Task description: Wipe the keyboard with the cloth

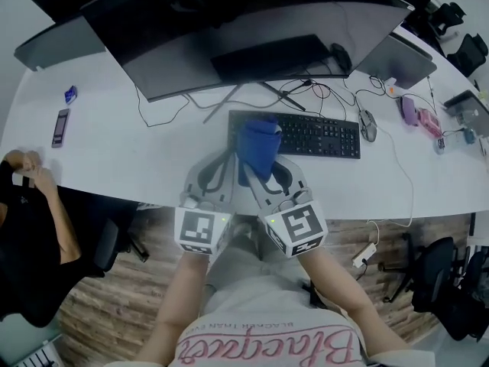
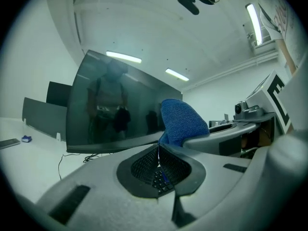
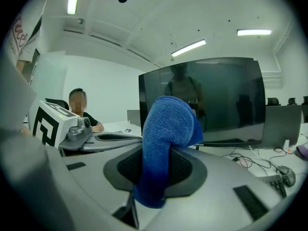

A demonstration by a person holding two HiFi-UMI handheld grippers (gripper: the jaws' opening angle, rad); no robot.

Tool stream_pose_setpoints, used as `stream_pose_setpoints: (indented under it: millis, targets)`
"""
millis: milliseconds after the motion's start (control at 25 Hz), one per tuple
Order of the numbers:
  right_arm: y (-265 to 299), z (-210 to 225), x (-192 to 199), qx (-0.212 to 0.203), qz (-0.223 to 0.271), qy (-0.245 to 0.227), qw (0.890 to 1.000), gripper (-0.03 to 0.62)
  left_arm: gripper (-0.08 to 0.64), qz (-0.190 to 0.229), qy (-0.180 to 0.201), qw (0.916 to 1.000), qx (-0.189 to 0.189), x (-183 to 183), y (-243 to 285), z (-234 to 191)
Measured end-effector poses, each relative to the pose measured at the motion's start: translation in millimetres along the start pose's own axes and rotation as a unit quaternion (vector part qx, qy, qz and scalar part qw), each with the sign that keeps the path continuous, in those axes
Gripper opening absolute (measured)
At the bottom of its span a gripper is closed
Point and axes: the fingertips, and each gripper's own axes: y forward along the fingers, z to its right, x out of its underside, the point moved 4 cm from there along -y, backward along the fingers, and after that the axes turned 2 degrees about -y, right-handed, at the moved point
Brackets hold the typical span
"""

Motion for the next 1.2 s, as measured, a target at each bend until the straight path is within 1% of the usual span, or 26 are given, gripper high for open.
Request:
stream_pose_setpoints:
  millis: [360,560,840,1080,1200]
  targets:
    - [66.1,17.0,26.0,-0.039,-0.038,0.008,0.998,0.100,0.006,-0.042,-0.007,0.9981,-0.045,29.8,21.9,-40.9]
    - [99.4,23.8,44.4,-0.059,-0.063,0.026,0.996,0.100,0.006,-0.064,-0.013,0.9953,-0.072,45.7,29.8,-57.6]
    - [131.0,29.1,74.5,-0.073,-0.123,0.069,0.987,0.100,0.006,-0.094,-0.022,0.9909,-0.093,65.7,45.7,-72.6]
    - [147.0,38.7,95.5,-0.065,-0.170,0.098,0.978,0.100,0.006,-0.120,-0.031,0.9865,-0.107,84.1,60.2,-83.5]
    - [155.0,40.5,100.2,-0.069,-0.193,0.109,0.973,0.100,0.006,-0.129,-0.034,0.9846,-0.113,90.2,63.1,-86.8]
